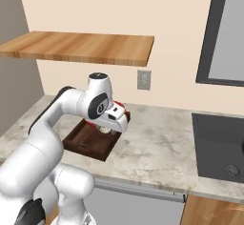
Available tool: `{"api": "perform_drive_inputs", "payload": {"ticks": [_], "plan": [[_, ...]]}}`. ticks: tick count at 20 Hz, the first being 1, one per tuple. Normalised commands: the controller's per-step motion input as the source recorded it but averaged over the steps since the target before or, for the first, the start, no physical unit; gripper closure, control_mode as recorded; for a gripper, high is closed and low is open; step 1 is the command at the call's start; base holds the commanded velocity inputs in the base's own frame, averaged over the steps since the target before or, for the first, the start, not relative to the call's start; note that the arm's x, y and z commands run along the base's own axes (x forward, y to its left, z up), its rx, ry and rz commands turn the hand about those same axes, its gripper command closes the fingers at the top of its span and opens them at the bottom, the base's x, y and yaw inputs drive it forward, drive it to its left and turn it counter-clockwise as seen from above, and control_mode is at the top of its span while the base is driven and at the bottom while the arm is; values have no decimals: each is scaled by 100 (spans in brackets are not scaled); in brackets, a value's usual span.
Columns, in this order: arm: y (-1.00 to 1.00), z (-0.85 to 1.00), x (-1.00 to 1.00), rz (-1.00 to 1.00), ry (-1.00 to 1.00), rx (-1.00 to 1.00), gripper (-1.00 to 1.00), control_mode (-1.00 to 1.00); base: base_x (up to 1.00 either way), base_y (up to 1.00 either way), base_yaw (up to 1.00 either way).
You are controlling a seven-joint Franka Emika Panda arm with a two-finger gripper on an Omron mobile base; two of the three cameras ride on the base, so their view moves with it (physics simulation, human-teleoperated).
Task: Place the bowl with cake and the cupcake onto the tray.
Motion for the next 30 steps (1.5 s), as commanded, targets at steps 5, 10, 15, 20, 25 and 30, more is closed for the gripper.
{"api": "perform_drive_inputs", "payload": {"ticks": [5,10,15,20,25,30], "plan": [[33,0,3,0,-1,12,100,-100,0,0,0],[14,-3,21,-1,-1,4,100,-100,0,0,0],[24,-16,5,-3,0,-2,100,-100,0,0,0],[13,-29,4,-2,0,-3,100,-100,0,0,0],[0,-27,15,0,0,-2,100,-100,0,0,0],[0,-24,16,0,0,0,100,-100,0,0,0]]}}
